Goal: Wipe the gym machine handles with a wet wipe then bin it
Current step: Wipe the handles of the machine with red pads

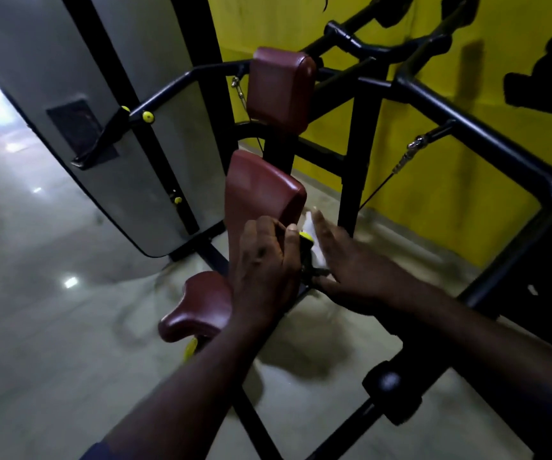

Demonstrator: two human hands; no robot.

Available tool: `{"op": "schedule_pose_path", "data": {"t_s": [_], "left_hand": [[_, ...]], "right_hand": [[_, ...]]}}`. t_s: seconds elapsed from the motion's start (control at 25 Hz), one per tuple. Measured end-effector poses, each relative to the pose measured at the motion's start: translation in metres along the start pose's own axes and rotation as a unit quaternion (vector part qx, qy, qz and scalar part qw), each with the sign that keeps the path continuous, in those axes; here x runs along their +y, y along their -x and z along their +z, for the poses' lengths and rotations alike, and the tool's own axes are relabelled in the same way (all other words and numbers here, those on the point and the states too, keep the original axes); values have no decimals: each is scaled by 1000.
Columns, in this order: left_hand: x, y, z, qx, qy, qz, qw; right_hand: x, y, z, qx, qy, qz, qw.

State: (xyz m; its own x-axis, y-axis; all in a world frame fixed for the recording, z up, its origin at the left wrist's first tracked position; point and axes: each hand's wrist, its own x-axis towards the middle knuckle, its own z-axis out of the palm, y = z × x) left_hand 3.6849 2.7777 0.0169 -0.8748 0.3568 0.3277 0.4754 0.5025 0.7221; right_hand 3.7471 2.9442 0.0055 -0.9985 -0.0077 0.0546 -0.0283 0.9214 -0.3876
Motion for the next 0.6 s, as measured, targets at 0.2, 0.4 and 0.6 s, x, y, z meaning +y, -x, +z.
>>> {"op": "schedule_pose_path", "data": {"t_s": [0.2, 0.4, 0.6], "left_hand": [[7, -6, -3, 28, -6, 4, 1000], [3, -5, -1, 39, -26, -3, 999], [7, -2, 1, 70, -55, -21, 996]], "right_hand": [[0, -15, -4, 13, -319, 74, 945], [-13, -83, -18, 10, -191, 72, 979], [14, -66, -7, 1, -125, -19, 992]]}}
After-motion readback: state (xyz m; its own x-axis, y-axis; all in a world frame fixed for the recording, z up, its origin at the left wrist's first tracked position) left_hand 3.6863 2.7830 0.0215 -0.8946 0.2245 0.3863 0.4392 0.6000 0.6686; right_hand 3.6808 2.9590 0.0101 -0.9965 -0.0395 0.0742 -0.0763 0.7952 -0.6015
